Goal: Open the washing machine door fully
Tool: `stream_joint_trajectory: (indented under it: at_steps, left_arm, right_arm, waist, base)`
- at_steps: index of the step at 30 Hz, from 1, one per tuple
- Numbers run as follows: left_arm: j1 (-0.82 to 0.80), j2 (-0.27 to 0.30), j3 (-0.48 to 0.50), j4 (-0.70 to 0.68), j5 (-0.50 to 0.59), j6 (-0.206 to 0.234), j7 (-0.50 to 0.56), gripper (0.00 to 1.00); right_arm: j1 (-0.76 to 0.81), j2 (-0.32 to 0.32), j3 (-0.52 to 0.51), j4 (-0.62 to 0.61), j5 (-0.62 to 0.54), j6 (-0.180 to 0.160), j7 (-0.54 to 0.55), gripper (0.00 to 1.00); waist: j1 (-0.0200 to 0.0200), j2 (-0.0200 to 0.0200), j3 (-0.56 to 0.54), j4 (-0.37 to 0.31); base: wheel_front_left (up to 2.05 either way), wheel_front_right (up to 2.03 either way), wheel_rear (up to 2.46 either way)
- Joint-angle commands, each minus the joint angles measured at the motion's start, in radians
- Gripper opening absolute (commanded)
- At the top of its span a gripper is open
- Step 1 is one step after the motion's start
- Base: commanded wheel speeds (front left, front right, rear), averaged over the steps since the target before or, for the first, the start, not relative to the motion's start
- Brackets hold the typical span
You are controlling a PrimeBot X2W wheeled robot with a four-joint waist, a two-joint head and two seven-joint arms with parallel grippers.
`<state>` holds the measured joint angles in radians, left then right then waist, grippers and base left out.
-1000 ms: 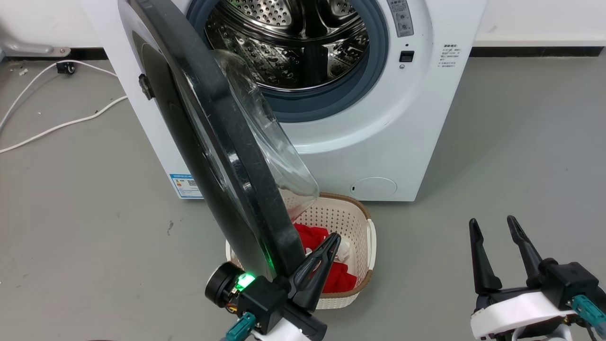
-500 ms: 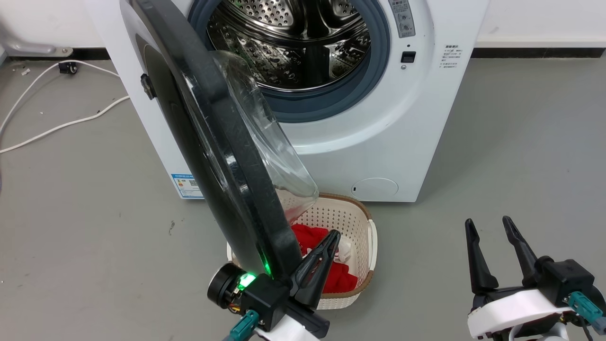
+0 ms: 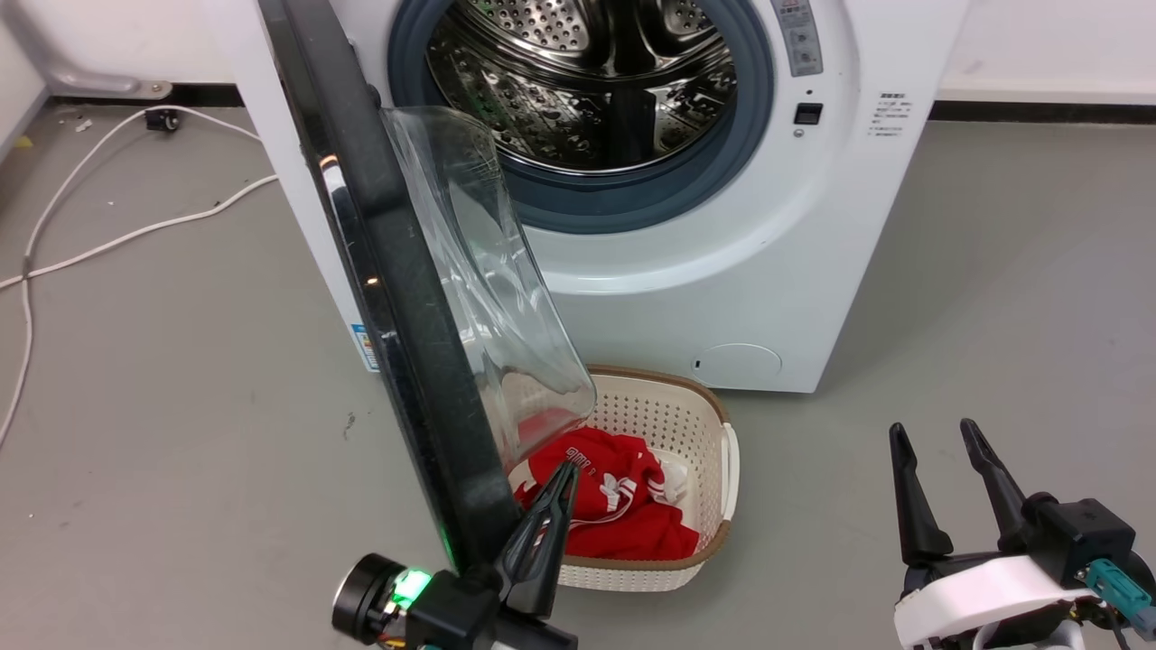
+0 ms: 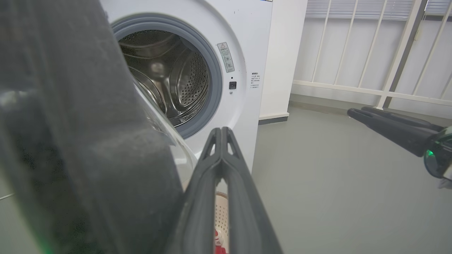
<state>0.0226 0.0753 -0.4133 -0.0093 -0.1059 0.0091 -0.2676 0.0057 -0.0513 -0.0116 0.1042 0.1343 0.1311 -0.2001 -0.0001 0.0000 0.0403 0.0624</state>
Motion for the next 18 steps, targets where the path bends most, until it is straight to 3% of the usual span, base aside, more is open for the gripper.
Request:
stream_joint_trajectory:
  at_steps: [1, 18]
  left_arm:
    - [0.007, 0.028, 0.046, 0.008, 0.005, 0.026, 0.006, 0.0]
    - [0.173, 0.042, 0.134, -0.092, -0.013, 0.109, 0.004, 0.0]
  right_arm:
    - [0.009, 0.002, -0.001, 0.002, 0.004, -0.001, 0.003, 1.0]
    - [0.041, 0.002, -0.029, -0.023, -0.007, -0.001, 0.005, 1.0]
  waist:
    - [0.0001, 0.0, -0.003, 0.01]
    - [0.0001, 0.0, -0.029, 0.148]
  base:
    - [0.0, 0.0, 0.0]
    - [0.0, 0.0, 0.0]
